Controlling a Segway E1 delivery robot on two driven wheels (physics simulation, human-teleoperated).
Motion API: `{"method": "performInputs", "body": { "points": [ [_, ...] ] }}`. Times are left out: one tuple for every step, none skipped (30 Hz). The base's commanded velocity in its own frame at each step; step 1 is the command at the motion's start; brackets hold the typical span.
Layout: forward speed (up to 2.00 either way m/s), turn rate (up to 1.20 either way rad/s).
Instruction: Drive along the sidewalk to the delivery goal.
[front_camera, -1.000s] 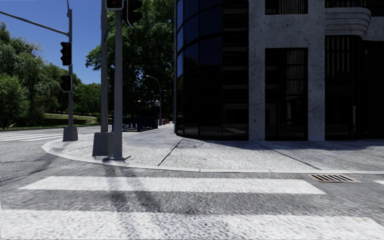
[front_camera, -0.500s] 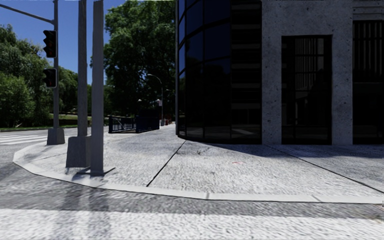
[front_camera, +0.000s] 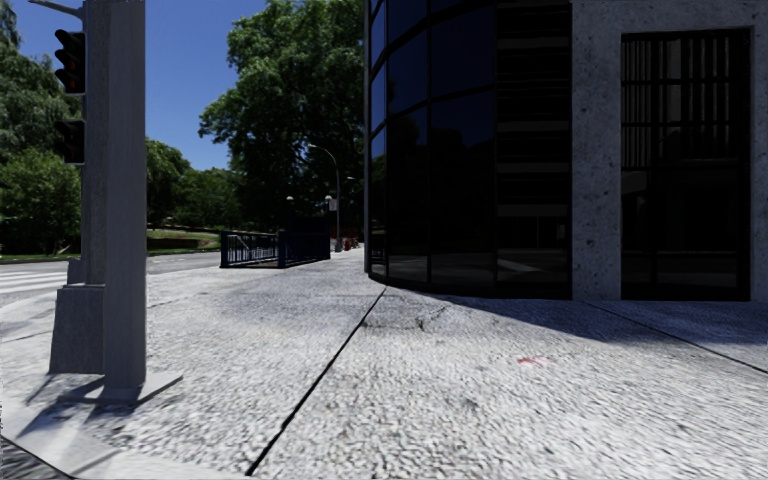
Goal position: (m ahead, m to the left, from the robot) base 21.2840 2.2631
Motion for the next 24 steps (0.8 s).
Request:
{"method": "performInputs", "body": {
  "points": [
    [2.00,0.18],
    [2.00,0.18],
    [2.00,0.18],
    [2.00,0.18],
    [2.00,0.18],
    [1.95,0.18],
    [1.78,0.18],
    [1.68,0.18],
    [1.59,0.18],
    [1.59,0.18],
    [1.52,0.18],
    [1.44,0.18],
    [1.40,0.18],
    [1.40,0.18],
    [1.39,0.18],
    [1.35,0.21],
    [1.34,0.25],
    [1.34,0.26],
    [1.34,0.26],
    [1.34,0.27],
    [1.33,0.27],
    [1.33,0.27],
    [1.33,0.27],
    [1.33,0.27]
  ]
}}
